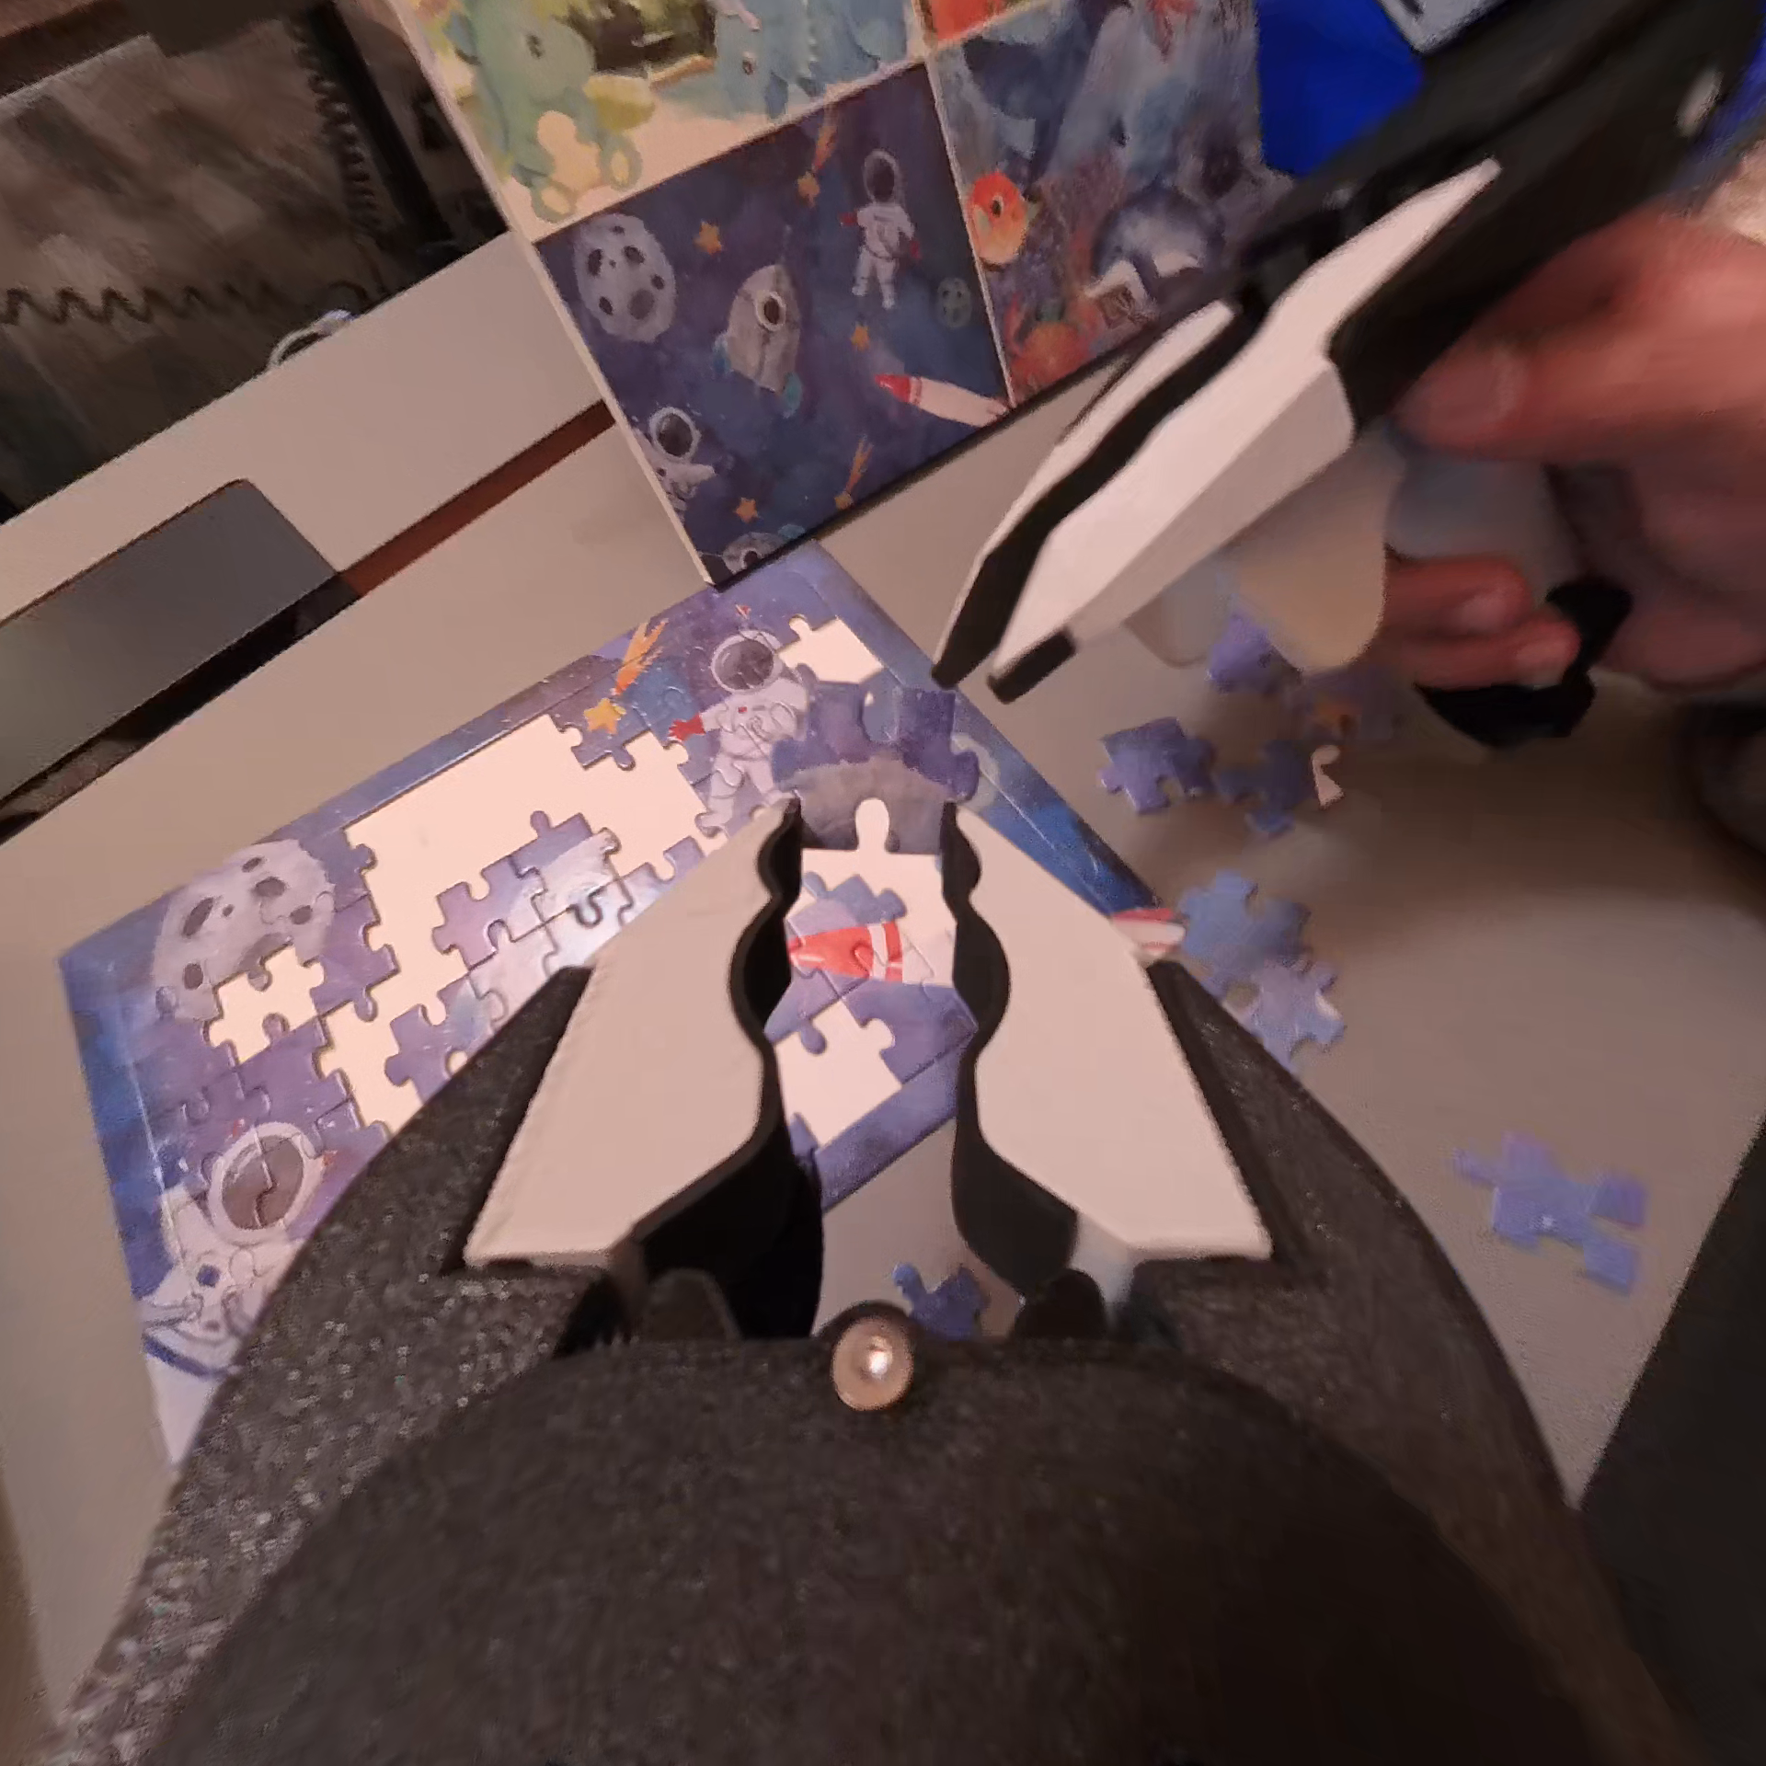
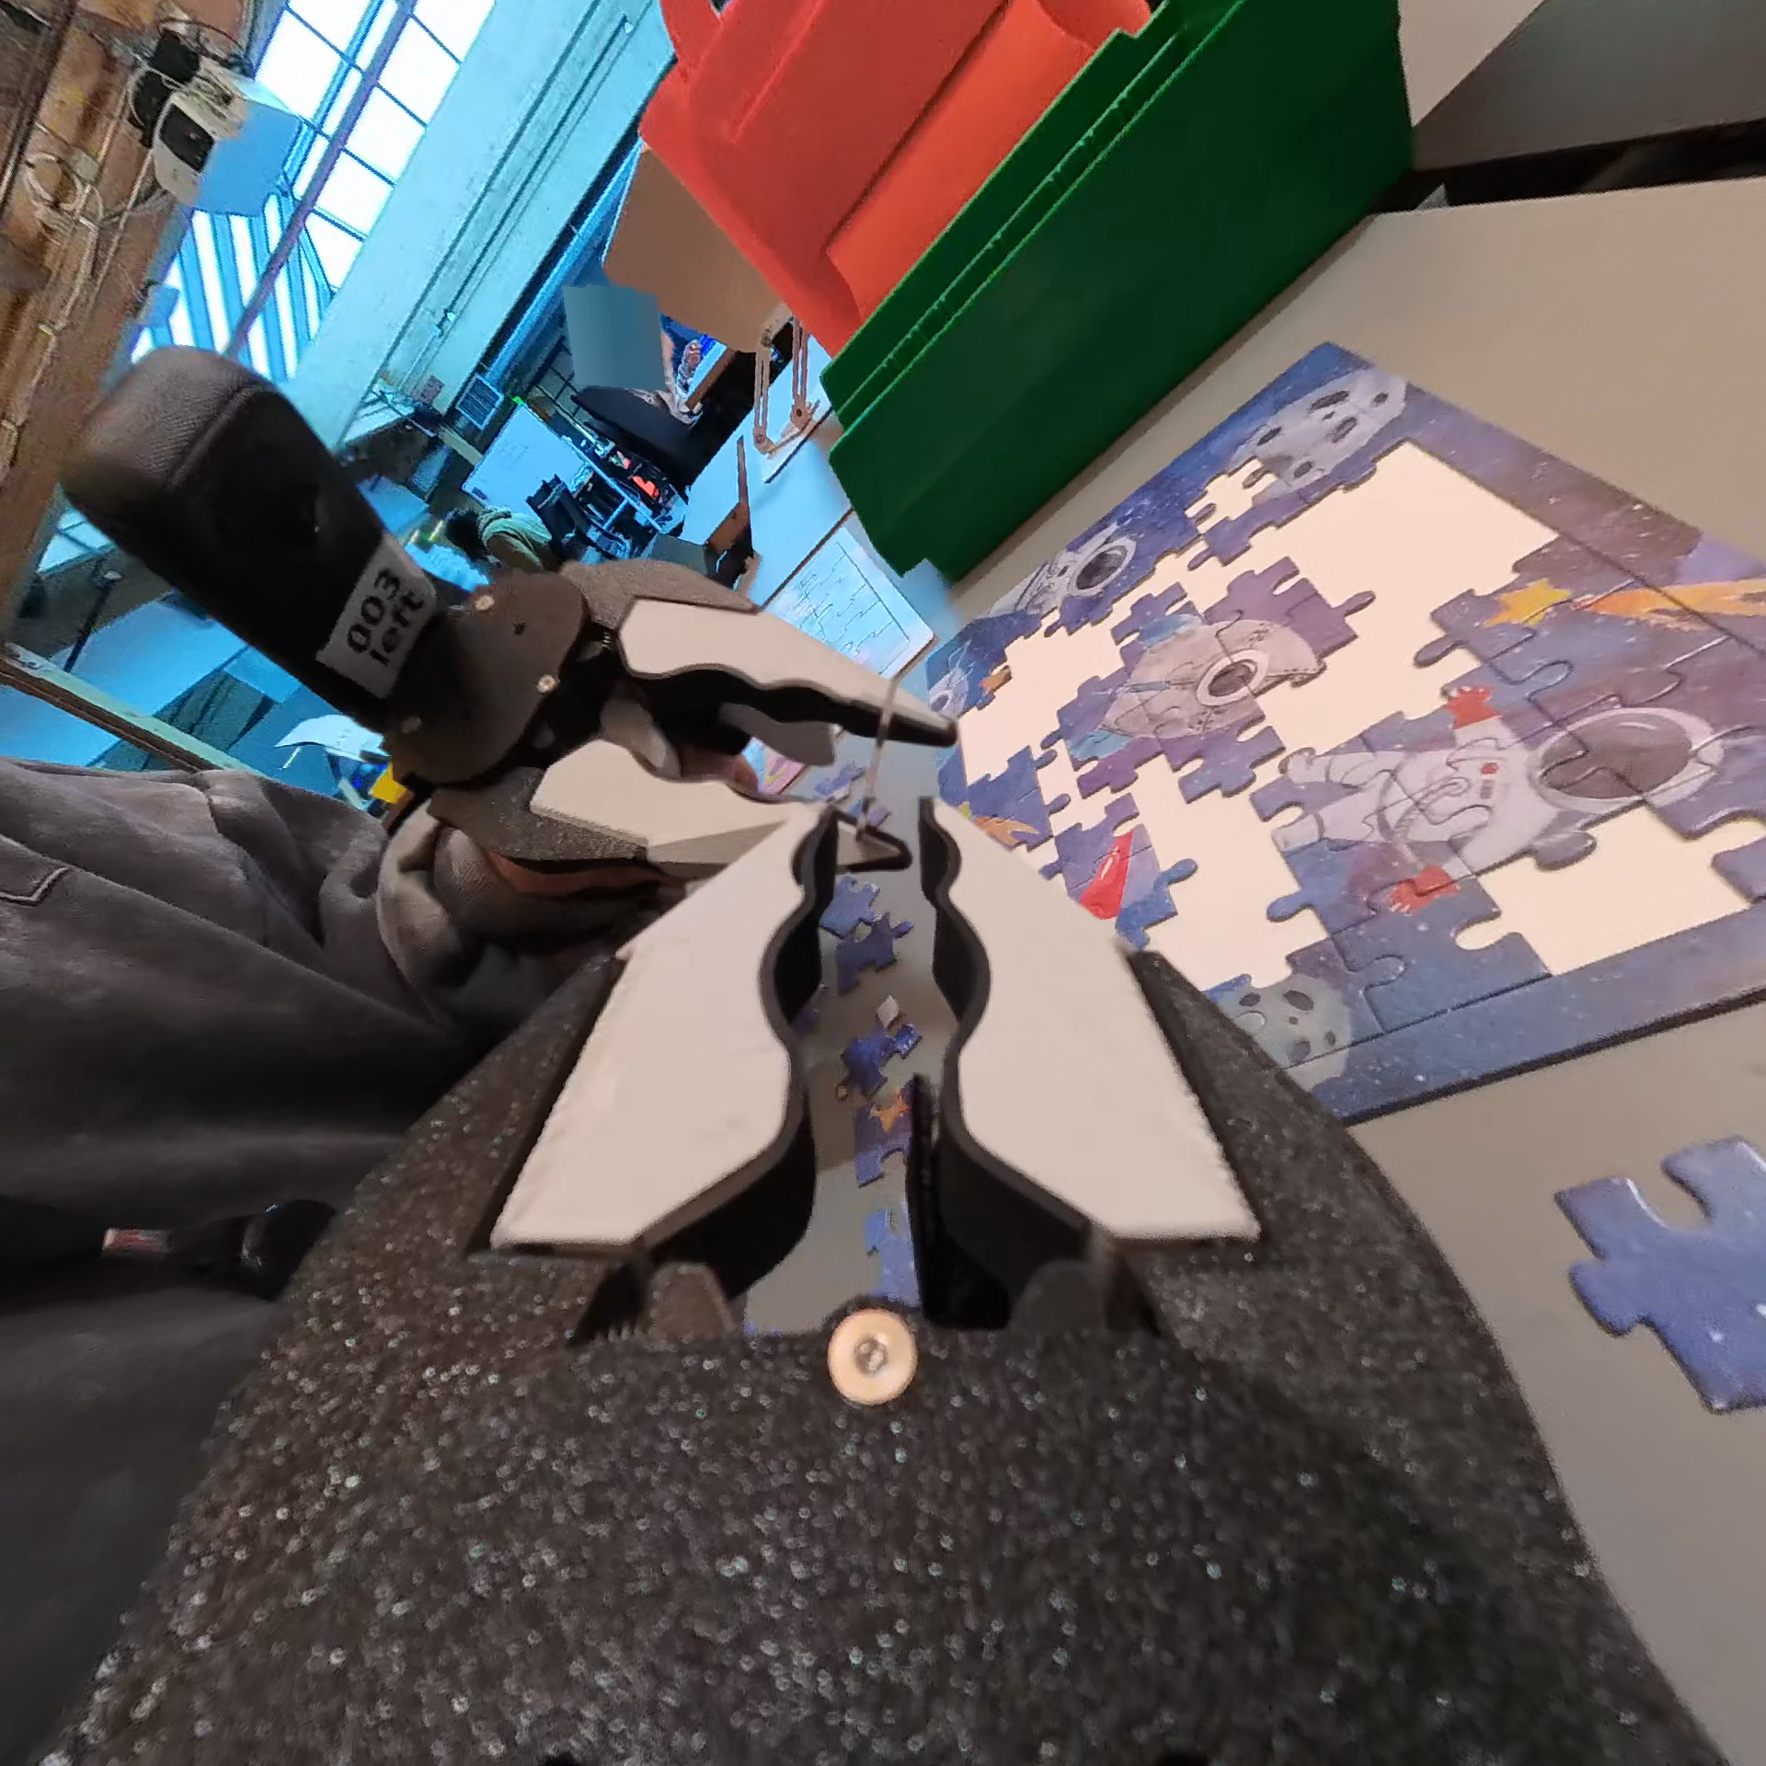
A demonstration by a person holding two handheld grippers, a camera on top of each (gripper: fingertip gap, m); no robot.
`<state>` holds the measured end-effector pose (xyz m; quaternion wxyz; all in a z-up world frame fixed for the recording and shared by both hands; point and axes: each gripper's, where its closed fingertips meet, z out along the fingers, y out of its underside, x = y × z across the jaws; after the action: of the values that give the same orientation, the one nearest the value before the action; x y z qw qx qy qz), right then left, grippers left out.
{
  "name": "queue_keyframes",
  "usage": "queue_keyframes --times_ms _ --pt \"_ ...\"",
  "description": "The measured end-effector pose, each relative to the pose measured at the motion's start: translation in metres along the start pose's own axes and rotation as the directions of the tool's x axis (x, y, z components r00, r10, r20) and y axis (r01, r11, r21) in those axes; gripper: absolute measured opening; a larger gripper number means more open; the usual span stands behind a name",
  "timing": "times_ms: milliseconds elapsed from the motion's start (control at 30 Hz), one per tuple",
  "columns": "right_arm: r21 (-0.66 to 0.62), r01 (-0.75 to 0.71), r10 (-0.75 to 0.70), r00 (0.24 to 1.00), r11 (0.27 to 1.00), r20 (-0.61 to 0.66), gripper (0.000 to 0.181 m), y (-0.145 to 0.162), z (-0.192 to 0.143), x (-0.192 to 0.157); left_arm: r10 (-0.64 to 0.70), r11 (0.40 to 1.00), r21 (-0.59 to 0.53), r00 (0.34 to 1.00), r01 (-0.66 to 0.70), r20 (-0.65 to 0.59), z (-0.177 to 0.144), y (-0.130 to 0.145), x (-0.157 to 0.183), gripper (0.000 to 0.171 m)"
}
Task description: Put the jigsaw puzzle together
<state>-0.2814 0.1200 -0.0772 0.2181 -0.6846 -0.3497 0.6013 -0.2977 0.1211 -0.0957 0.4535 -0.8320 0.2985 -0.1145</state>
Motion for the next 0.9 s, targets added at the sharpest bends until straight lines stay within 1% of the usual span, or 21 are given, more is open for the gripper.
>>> queue_keyframes --times_ms 33,167,267,333,400,467,533,600,700,767,833,900 --pt "-0.007 -0.007 0.007 1.0 1.0 0.012 0.017 0.001 0.001 -0.001 0.027 0.999 -0.022 0.999 -0.027 -0.026 -0.001 0.004 0.004 0.029" --pt "-0.045 -0.035 0.038 0.996 0.998 0.082 0.019 0.009 0.008 -0.011 0.152 0.986 -0.05 0.985 -0.157 -0.083 -0.007 0.015 0.016 0.029" --pt "-0.105 -0.043 0.051 0.995 0.994 0.081 0.02 0.021 0.015 -0.011 0.284 0.953 -0.081 0.955 -0.291 -0.087 -0.009 0.022 0.022 0.029" --pt "-0.149 -0.049 0.063 0.994 0.988 0.086 0.016 0.029 0.019 -0.011 0.353 0.926 -0.106 0.931 -0.362 -0.098 -0.01 0.026 0.027 0.029" --pt "-0.181 -0.044 0.061 0.994 0.983 0.092 0.003 0.036 0.021 -0.013 0.405 0.9 -0.127 0.908 -0.417 -0.108 -0.011 0.03 0.029 0.029" --pt "-0.194 -0.048 0.066 0.994 0.98 0.088 0.003 0.038 0.021 -0.013 0.421 0.891 -0.138 0.901 -0.433 -0.108 -0.011 0.031 0.029 0.029" --pt "-0.179 -0.07 0.088 0.991 0.981 0.098 0.003 0.035 0.02 -0.014 0.386 0.908 -0.139 0.918 -0.396 -0.091 -0.012 0.028 0.025 0.029" --pt "-0.148 -0.111 0.129 0.984 0.983 0.121 0.002 0.029 0.017 -0.015 0.338 0.929 -0.145 0.94 -0.339 -0.032 -0.014 0.026 0.009 0.03" --pt "-0.129 -0.144 0.161 0.978 0.981 0.133 0.002 0.027 0.015 -0.013 0.192 0.977 -0.095 0.981 -0.189 0.024 -0.02 0.018 -0.011 0.029" --pt "-0.097 -0.172 0.186 0.97 0.98 0.159 0.002 0.021 0.015 -0.014 0.088 0.995 -0.054 0.996 -0.088 -0.007 -0.024 0.013 -0.013 0.029" --pt "-0.076 -0.202 0.213 0.961 0.976 0.174 0.002 0.017 0.015 -0.013 0.034 0.999 -0.034 0.999 -0.035 -0.033 -0.028 0.012 -0.01 0.029" --pt "-0.045 -0.227 0.232 0.959 0.973 0.16 0.001 0.014 0.014 -0.008 -0.007 1.0 -0.03 0.997 0.004 -0.08 -0.031 0.015 -0.002 0.029"
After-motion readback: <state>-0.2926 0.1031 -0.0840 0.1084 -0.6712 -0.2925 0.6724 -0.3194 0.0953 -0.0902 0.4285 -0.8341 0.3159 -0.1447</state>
